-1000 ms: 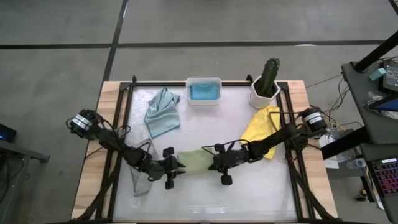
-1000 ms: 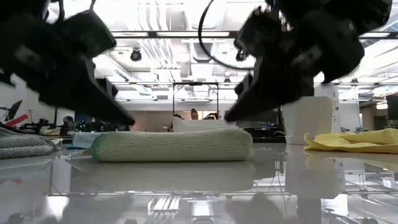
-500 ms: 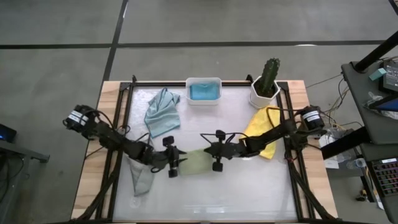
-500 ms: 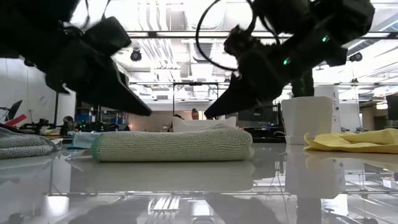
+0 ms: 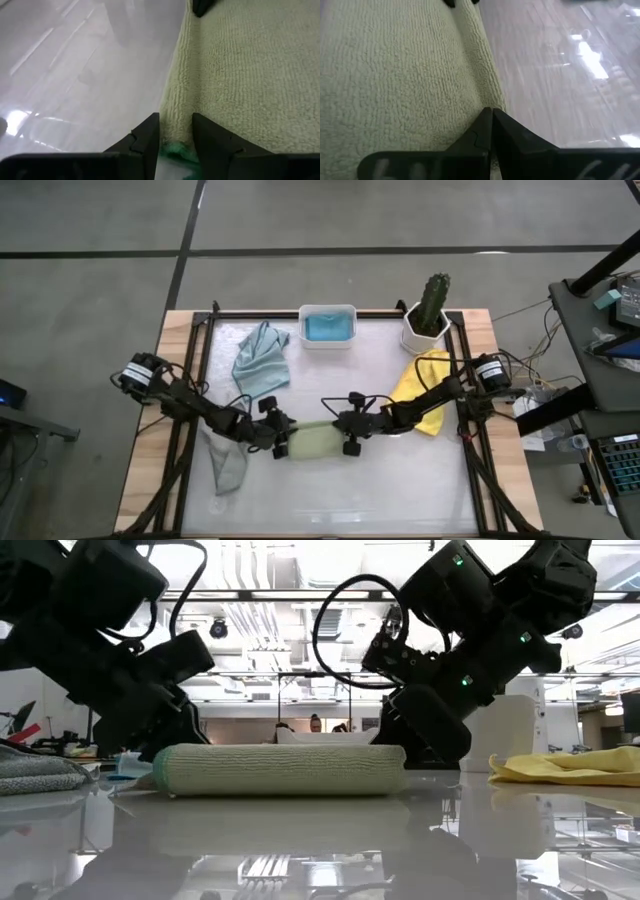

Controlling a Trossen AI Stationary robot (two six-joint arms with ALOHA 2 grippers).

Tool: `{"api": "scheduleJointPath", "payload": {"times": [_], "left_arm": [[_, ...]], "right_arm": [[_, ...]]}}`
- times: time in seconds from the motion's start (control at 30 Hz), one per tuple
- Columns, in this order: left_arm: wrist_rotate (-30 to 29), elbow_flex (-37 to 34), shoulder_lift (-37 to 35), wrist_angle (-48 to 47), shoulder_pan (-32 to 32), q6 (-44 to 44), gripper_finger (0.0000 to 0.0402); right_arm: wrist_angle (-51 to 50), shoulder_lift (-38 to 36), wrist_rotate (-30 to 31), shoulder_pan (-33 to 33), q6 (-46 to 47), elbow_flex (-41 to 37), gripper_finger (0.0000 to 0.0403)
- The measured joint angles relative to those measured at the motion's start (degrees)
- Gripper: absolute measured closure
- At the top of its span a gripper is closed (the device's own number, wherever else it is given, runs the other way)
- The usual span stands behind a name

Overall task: Fold microfiber towels
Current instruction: Fold the green cloth, then put the green cloth into the bin

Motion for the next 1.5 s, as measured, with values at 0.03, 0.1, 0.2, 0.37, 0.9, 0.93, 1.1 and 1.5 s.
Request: {"api": "scheduleJointPath", "payload": {"times": [0.03,0.1,0.2,0.37,0.9,0.93,1.1,1.5], "left_arm": [[0.0,0.02,-0.05,-0.33,0.0,-0.05,0.0299],[0.01,0.02,-0.32,-0.52,0.0,-0.04,0.0299],[0.11,0.02,-1.44,-1.16,0.0,0.03,0.0299],[0.22,0.01,-4.08,-2.13,0.0,0.48,0.0299],[0.2,-0.09,-9.23,-6.23,0.0,3.43,0.0299],[0.35,-0.09,-9.86,-6.32,0.0,3.09,0.0299],[5.35,0.04,-14.86,-7.52,-0.04,-3.58,0.0299],[18.61,-0.45,-21.48,-11.44,-0.71,-43.42,0.0291]], "right_arm": [[-0.04,0.0,0.0,0.0,-0.03,0.0,0.0394],[-0.17,-0.02,0.0,0.0,-0.07,0.04,0.0394],[-0.79,-0.55,-0.02,0.0,-0.05,0.15,0.0394],[-2.71,-2.96,-0.08,0.04,-0.21,0.26,0.0394],[-10.45,-12.11,-0.22,0.15,1.75,0.37,0.0394],[-11.13,-12.95,-0.25,0.15,3.06,0.37,0.0394],[-16.6,-17.36,-4.85,0.02,13.44,0.37,0.0393],[-22.11,-19.87,-15.48,0.15,44.72,0.39,0.0279]]}}
